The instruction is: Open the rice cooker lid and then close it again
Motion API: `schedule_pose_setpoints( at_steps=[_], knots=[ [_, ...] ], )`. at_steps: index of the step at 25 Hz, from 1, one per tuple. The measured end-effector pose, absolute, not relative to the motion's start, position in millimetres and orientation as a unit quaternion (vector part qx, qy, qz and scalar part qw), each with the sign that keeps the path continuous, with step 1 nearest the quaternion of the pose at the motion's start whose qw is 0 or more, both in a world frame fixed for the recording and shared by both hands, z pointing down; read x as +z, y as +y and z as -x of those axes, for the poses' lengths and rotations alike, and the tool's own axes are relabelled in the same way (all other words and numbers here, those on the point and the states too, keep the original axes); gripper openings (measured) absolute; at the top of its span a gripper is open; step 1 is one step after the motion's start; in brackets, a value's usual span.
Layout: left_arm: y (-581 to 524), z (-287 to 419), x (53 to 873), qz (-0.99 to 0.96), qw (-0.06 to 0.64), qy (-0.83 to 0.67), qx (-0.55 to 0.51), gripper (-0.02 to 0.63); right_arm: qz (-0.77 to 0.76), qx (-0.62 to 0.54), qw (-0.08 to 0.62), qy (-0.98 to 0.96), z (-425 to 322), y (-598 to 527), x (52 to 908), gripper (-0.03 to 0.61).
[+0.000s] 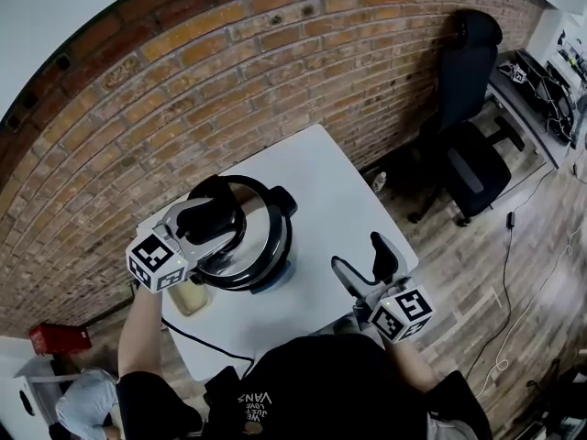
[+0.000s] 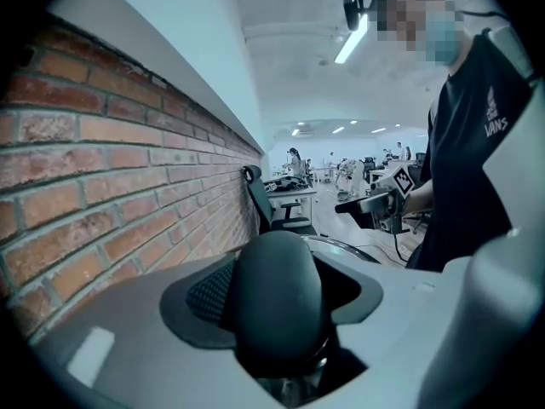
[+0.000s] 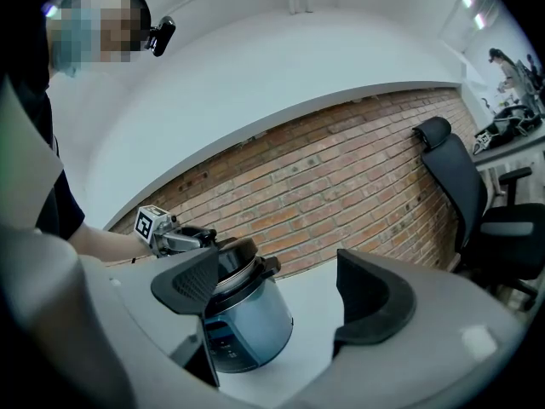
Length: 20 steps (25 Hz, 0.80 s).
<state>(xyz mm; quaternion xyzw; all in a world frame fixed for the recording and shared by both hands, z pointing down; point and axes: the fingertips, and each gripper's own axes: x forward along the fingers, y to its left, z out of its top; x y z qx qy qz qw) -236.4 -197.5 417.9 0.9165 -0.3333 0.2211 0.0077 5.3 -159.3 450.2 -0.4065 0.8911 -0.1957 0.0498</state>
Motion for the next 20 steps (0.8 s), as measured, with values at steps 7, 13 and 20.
schedule_pose_setpoints(
  at_steps=[7, 13, 20],
  knots=[
    [-198, 224, 431, -0.921, -0.005, -0.296, 0.255, 0.278, 0.409, -0.197, 0.048, 0.890, -8, -158, 453, 0.428],
    [-197, 220, 438, -0.925, -0.014, -0.271, 0.265, 0.278, 0.412, -0.200, 0.044, 0.888, -9, -156, 456, 0.426],
    [-196, 223, 438, -0.929, -0.016, -0.258, 0.264, 0.278, 0.412, -0.201, 0.042, 0.888, -5, -155, 458, 0.426]
  ],
)
